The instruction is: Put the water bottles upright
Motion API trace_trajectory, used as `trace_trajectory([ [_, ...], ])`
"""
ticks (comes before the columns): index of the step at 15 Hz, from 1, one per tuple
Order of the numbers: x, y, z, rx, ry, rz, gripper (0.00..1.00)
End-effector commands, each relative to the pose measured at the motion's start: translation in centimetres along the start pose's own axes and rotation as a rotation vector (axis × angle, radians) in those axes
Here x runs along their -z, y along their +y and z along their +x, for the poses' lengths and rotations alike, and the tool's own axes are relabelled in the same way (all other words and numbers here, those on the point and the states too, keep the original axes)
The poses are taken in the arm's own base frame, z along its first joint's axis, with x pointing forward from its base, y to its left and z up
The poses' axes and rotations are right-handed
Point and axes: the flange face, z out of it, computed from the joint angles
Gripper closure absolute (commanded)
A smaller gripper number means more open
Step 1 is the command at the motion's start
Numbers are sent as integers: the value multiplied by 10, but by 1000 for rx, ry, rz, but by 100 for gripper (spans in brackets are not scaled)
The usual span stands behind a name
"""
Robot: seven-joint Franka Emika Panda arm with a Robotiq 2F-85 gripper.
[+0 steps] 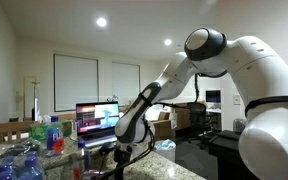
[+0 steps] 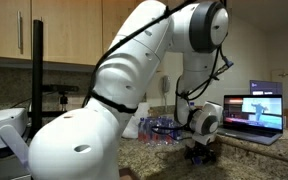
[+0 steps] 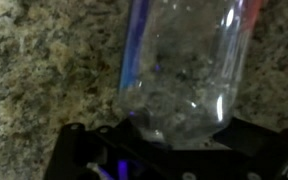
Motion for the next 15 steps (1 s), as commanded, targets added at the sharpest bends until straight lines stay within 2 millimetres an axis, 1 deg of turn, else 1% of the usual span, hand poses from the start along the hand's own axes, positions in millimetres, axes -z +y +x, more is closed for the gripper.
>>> trace_trajectory([
  [1,-7,-4,-20,1,-35,30,60],
  [3,-6,1,-27,-11,-39,52,72],
  [4,-4,7,-30,-18,-40,64,80],
  [6,1,16,-37,-34,-44,91,91],
  [10,11,40,-47,-42,-52,153,100],
  [11,16,47,-49,-41,-57,168,95],
  [12,17,53,-49,-37,-62,180,94],
  [15,28,75,-54,-17,-77,216,93],
])
